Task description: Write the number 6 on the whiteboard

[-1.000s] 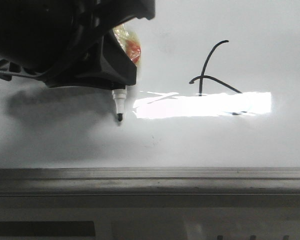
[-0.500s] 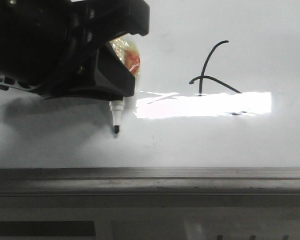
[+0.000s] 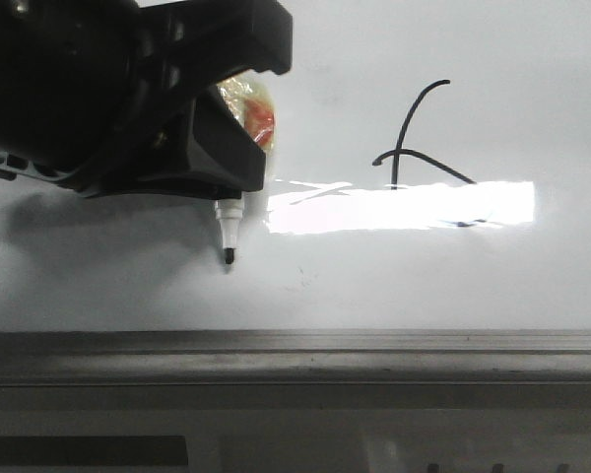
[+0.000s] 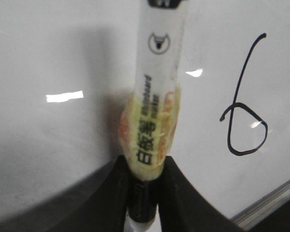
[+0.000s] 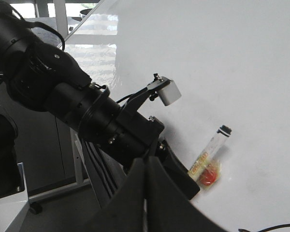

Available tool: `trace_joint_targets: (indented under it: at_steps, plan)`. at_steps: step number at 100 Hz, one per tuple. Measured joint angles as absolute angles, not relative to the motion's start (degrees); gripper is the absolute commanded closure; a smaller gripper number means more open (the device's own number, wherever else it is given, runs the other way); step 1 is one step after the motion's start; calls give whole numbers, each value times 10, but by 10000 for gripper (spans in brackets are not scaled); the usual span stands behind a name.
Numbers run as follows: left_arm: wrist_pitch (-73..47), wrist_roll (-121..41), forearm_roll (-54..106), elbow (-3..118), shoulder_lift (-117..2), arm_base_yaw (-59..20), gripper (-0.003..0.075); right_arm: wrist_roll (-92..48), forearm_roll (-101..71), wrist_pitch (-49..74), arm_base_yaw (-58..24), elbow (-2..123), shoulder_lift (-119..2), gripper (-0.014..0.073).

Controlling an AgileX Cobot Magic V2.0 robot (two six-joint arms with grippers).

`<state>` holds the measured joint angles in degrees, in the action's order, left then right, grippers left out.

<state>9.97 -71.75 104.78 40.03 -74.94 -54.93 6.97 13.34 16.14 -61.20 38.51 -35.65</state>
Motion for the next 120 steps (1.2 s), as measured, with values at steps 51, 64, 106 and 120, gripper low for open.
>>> trace_joint_targets:
  at_steps: [51, 64, 106, 120]
  plan:
    - [84, -717, 1048, 399, -749, -549, 281, 69, 133, 161, -612, 385, -356, 657]
    - [69, -717, 1048, 399, -747, -549, 192, 69, 133, 161, -612, 385, -356, 657]
    - [32, -717, 1022, 384, -635, -537, 388, 69, 171, 221, -612, 385, -282, 657]
    - [0, -717, 934, 377, -539, -537, 569, 69, 216, 319, -612, 385, -222, 652]
